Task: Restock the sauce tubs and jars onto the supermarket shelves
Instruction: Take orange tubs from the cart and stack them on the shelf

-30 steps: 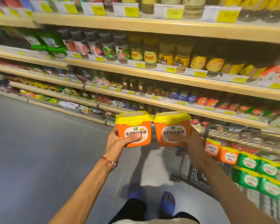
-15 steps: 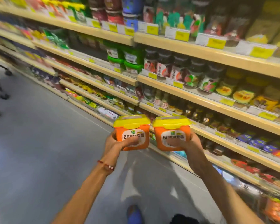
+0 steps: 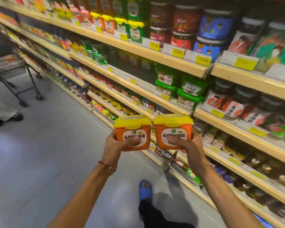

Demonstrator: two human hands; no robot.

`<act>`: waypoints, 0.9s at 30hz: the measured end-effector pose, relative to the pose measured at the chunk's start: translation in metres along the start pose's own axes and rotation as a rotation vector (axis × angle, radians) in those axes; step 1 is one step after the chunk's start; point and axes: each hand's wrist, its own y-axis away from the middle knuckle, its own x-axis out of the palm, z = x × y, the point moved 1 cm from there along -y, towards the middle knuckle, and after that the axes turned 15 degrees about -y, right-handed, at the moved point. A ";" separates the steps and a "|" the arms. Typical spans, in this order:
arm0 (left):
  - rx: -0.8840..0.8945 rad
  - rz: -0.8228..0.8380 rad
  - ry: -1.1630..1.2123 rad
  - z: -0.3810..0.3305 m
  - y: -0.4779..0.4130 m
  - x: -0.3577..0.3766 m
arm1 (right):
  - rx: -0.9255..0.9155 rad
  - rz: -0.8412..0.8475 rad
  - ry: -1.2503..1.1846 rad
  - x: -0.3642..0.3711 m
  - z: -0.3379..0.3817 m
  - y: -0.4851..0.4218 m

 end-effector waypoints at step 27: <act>-0.049 0.354 0.033 -0.037 -0.443 -0.218 | -0.072 -0.187 -0.077 0.292 -0.090 -0.338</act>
